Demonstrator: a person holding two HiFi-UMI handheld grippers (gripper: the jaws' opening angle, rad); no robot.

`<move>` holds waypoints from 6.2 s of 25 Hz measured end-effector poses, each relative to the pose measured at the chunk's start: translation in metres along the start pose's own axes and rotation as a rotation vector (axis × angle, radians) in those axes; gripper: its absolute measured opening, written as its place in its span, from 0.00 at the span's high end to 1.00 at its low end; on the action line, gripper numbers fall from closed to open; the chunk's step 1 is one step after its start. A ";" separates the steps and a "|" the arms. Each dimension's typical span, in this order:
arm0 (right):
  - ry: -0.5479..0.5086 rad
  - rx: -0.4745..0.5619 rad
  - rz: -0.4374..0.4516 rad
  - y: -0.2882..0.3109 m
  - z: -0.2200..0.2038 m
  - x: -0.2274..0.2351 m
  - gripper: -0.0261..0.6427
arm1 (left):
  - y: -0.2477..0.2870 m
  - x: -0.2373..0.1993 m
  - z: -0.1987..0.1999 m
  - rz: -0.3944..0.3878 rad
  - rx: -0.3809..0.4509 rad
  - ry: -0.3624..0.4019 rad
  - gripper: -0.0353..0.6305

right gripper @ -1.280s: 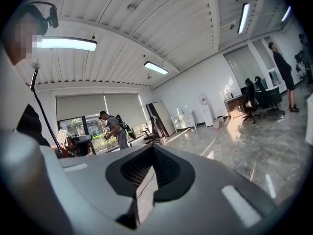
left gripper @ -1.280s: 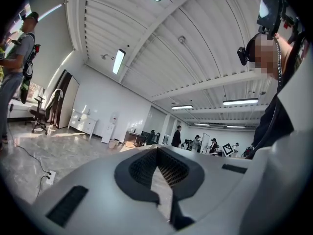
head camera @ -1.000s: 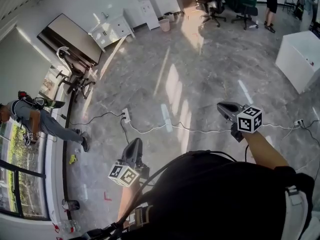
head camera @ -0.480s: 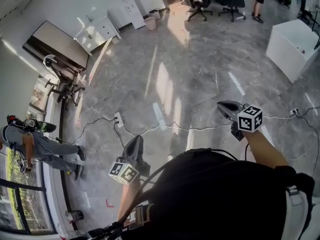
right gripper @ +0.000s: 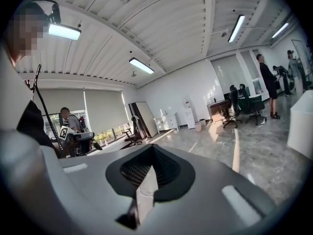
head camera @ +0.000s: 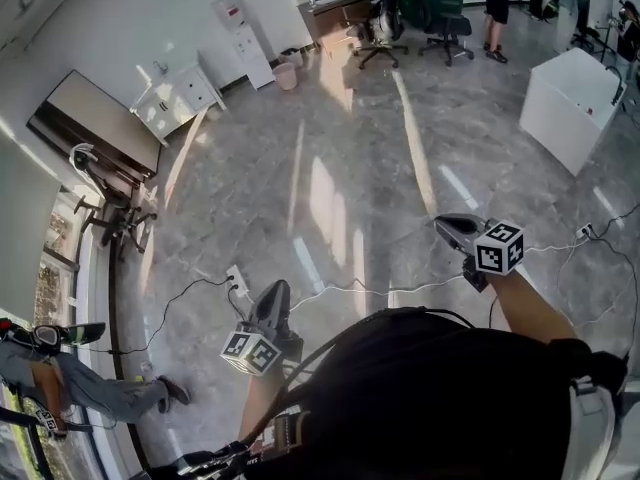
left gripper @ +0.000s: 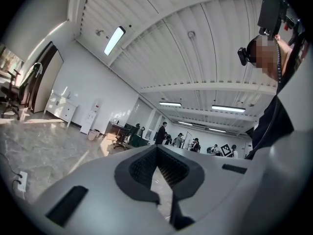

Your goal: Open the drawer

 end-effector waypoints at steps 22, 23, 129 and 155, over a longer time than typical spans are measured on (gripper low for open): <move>-0.020 -0.088 0.099 0.250 0.059 0.051 0.96 | 0.071 -0.202 0.056 0.110 0.030 -0.025 0.96; -0.021 -0.091 0.115 0.259 0.066 0.066 0.96 | 0.083 -0.201 0.059 0.127 0.034 -0.018 0.96; -0.179 -0.235 0.553 1.383 0.399 0.282 0.96 | 0.457 -1.021 0.398 0.549 0.276 0.016 0.96; -0.219 -0.344 0.767 1.662 0.430 0.216 0.96 | 0.435 -1.179 0.455 0.785 0.339 0.006 0.96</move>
Point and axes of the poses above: the fingertips, and each gripper's own axes: y forward along the fingers, x to its right, z out of its top, the point moved 9 cm from there along -y, backward along the fingers
